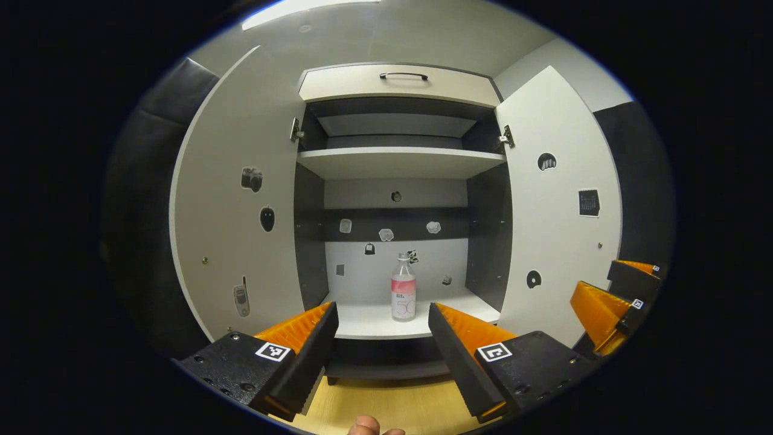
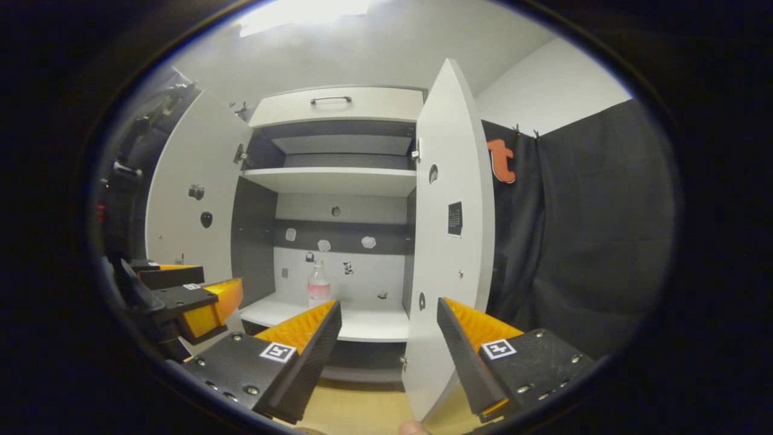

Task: Grasp the bottle in the cabinet with the left hand and place it on the coaster, then close the right door with the right hand and the left door with the left hand.

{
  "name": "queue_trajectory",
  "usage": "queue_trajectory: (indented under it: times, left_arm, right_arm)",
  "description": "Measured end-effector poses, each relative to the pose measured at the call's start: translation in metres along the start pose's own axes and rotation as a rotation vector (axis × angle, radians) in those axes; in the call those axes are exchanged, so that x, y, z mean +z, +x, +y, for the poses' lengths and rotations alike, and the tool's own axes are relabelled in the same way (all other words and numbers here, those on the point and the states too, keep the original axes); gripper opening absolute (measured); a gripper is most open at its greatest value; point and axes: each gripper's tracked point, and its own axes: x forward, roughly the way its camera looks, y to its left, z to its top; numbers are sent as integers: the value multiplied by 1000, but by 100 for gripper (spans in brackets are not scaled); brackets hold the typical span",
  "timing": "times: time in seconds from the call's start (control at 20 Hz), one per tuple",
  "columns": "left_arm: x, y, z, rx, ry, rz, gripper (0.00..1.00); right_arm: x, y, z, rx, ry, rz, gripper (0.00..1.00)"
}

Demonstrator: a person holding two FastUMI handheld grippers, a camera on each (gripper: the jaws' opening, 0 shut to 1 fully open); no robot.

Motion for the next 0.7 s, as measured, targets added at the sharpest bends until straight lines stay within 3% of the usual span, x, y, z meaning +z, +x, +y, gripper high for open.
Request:
queue_trajectory:
  times: [0.25,0.7]
  left_arm:
    - [6,61,-7,-27,-6,-30,96]
    - [-32,196,-27,-45,-22,38,97]
  right_arm:
    - [5,-11,-24,-70,-16,-7,94]
    - [4,-36,-96,-320,-49,10,96]
